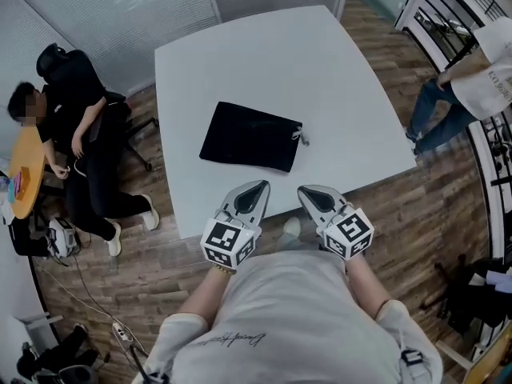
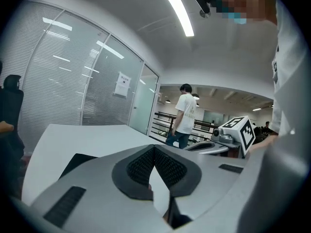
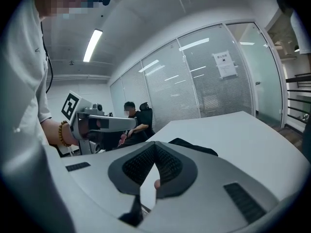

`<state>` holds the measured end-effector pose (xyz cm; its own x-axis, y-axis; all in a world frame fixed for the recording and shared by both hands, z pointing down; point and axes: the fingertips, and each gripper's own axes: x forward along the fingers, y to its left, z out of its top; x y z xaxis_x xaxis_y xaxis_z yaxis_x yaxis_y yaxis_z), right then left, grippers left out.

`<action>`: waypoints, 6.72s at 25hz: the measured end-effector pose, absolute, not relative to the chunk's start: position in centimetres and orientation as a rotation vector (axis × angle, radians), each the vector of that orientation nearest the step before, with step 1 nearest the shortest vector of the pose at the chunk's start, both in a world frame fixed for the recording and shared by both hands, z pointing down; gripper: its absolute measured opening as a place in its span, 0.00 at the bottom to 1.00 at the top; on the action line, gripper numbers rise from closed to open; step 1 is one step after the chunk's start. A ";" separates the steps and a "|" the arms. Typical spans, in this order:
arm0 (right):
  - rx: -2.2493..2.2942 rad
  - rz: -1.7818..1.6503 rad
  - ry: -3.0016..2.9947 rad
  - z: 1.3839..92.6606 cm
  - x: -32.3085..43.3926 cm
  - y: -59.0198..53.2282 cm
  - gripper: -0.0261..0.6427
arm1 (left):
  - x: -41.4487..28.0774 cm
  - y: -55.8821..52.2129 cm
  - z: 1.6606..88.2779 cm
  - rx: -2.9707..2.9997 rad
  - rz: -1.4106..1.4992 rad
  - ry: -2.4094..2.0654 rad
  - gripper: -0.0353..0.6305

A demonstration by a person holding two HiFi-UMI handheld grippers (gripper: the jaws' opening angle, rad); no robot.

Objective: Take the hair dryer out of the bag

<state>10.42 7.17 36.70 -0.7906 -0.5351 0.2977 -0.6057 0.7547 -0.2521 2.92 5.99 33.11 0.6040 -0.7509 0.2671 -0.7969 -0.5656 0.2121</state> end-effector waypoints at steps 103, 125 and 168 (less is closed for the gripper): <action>0.547 0.354 -2.485 49.7 7.4 -5.8 0.08 | 1.2 -5.2 51.5 2.716 1.621 -0.631 0.09; 0.194 -0.293 -2.277 50.1 6.1 -7.6 0.30 | -1.3 -6.4 48.1 2.684 1.213 -0.771 0.09; -0.299 -0.391 -1.931 55.5 4.3 -8.9 0.37 | -1.3 -7.0 47.7 2.660 1.163 -0.821 0.09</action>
<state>4.34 -8.88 55.52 -0.3781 0.0261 0.9254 0.3840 0.9140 0.1312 -1.35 -6.96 47.68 0.5564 -0.4304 0.7108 -0.5258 -0.8447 -0.1000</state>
